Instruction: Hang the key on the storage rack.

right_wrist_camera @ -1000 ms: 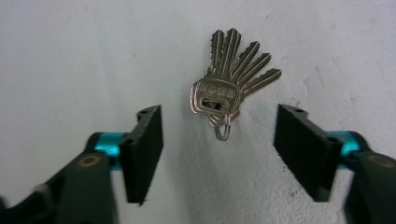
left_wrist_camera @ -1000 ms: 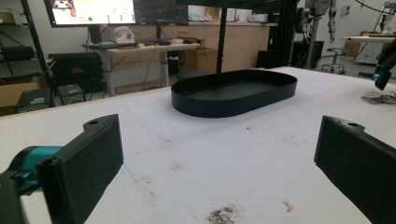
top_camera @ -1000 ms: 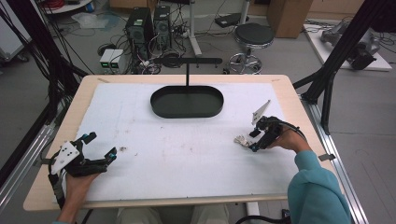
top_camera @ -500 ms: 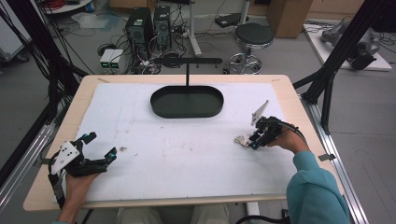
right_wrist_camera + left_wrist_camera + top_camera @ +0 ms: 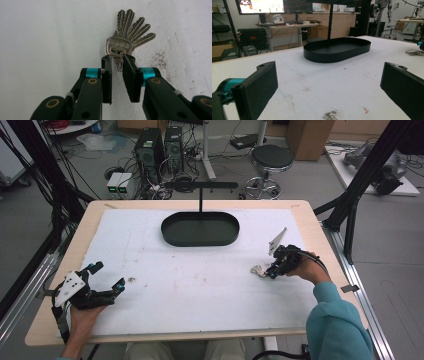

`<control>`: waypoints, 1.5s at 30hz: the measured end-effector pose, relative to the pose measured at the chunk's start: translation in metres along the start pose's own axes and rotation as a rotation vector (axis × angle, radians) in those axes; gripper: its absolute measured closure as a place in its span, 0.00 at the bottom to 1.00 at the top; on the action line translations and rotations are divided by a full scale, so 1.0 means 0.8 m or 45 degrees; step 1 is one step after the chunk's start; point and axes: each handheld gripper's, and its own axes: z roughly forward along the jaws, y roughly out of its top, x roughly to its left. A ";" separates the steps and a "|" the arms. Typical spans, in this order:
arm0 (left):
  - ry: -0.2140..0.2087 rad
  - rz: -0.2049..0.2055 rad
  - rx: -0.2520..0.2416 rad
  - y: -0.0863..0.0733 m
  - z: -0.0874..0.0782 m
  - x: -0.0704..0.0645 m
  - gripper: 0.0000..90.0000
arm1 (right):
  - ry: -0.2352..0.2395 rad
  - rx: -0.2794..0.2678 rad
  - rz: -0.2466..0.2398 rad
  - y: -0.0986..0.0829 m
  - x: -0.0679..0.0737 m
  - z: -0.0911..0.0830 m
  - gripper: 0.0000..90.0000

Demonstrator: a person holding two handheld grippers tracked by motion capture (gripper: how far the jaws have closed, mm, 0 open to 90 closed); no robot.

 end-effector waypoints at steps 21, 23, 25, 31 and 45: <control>0.000 0.000 0.000 0.000 0.000 0.000 0.02 | -0.017 0.003 0.020 0.001 0.001 -0.001 0.97; 0.001 -0.001 0.000 0.000 0.000 0.000 0.02 | -0.019 0.005 0.035 0.001 0.001 -0.001 0.98; 0.000 0.000 0.000 0.000 0.000 0.000 0.02 | -0.027 0.006 0.077 0.002 0.002 -0.001 0.98; 0.000 0.000 -0.001 0.000 0.000 0.000 0.02 | -0.037 -0.013 0.154 0.002 0.004 -0.002 0.99; 0.000 -0.001 -0.002 0.000 0.000 0.001 0.02 | -0.076 -0.284 0.247 0.018 0.017 -0.050 0.99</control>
